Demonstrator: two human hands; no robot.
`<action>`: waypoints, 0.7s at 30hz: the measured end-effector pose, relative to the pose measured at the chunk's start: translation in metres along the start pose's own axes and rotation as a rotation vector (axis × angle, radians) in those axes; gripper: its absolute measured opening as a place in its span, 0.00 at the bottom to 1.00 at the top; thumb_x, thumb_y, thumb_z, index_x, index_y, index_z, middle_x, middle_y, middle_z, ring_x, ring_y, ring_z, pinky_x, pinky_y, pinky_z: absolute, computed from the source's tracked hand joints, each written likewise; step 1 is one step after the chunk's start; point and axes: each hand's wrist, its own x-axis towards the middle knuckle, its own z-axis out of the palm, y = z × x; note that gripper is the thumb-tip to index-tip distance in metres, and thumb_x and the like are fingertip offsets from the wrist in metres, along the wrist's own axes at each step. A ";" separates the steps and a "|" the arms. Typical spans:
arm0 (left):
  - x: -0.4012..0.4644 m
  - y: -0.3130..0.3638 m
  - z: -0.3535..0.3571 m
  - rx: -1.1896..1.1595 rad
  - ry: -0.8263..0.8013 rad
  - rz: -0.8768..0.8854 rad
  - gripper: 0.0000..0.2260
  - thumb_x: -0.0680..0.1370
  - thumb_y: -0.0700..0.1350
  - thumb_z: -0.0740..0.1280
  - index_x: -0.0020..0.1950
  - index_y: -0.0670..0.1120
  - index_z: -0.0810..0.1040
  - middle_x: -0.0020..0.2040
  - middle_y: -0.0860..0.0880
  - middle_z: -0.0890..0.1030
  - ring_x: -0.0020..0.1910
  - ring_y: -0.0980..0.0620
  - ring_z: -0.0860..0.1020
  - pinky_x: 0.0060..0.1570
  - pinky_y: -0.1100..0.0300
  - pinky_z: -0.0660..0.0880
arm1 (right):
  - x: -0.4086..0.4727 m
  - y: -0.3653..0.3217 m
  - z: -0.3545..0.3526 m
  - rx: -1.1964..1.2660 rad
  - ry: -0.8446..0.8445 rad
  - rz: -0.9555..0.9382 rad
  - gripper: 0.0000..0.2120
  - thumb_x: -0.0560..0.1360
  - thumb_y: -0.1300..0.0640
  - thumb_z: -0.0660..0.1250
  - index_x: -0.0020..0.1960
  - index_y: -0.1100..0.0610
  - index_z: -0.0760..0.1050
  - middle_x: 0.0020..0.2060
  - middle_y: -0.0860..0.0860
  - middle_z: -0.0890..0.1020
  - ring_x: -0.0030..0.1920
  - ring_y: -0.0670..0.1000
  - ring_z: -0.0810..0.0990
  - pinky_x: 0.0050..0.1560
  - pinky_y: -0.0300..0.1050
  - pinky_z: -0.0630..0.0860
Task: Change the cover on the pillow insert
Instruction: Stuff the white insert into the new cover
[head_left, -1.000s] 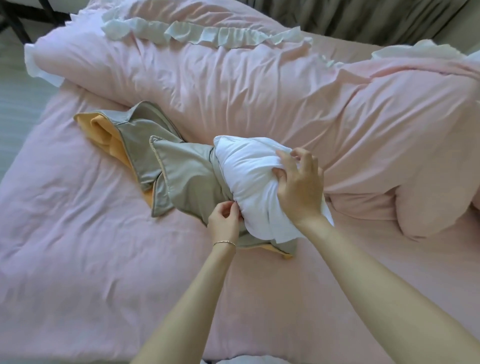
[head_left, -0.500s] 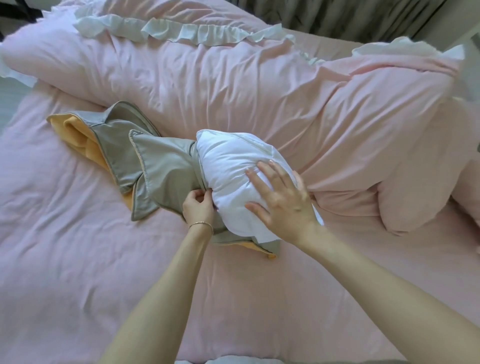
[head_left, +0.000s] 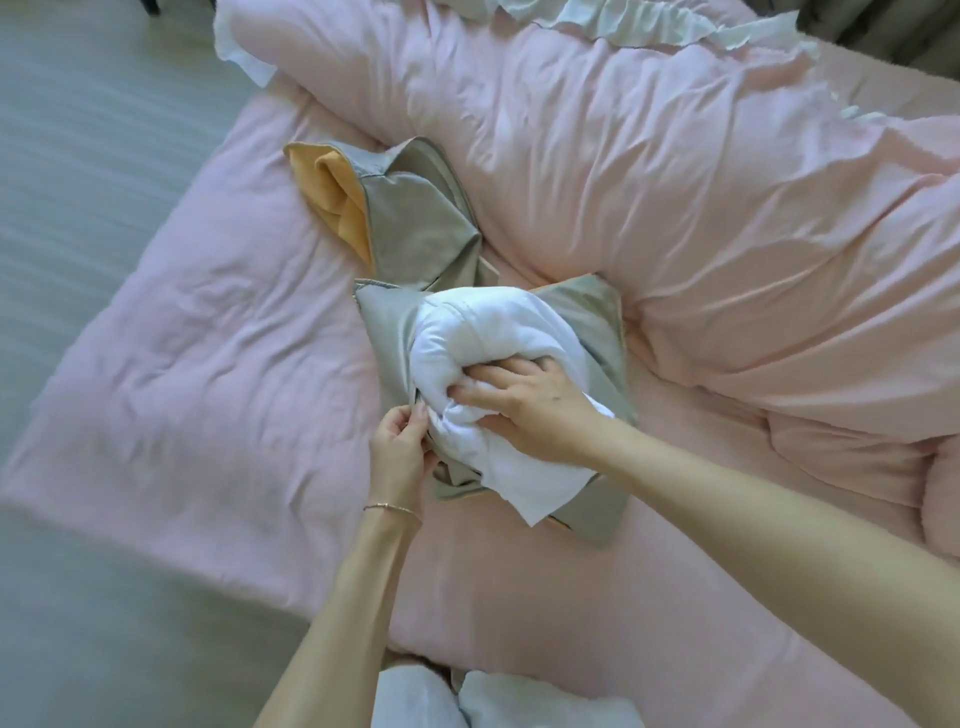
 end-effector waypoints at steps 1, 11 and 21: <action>0.001 -0.001 -0.009 0.019 0.023 0.010 0.10 0.80 0.40 0.60 0.38 0.42 0.71 0.35 0.45 0.72 0.35 0.50 0.71 0.37 0.56 0.69 | 0.010 -0.006 0.008 0.031 -0.059 -0.026 0.16 0.75 0.48 0.55 0.58 0.45 0.77 0.54 0.44 0.80 0.53 0.54 0.79 0.46 0.49 0.70; 0.013 -0.020 -0.055 0.088 0.131 -0.060 0.09 0.79 0.39 0.60 0.40 0.42 0.74 0.36 0.45 0.77 0.34 0.49 0.73 0.34 0.58 0.71 | 0.048 -0.059 0.062 0.320 -0.266 -0.050 0.09 0.74 0.63 0.60 0.49 0.60 0.78 0.46 0.54 0.82 0.49 0.56 0.79 0.47 0.39 0.69; 0.023 0.025 -0.011 -0.093 -0.053 -0.057 0.10 0.80 0.38 0.59 0.41 0.42 0.75 0.35 0.47 0.80 0.33 0.53 0.79 0.35 0.62 0.78 | -0.051 -0.054 0.028 0.315 0.578 0.118 0.23 0.76 0.52 0.62 0.69 0.55 0.64 0.66 0.57 0.66 0.67 0.58 0.67 0.66 0.54 0.66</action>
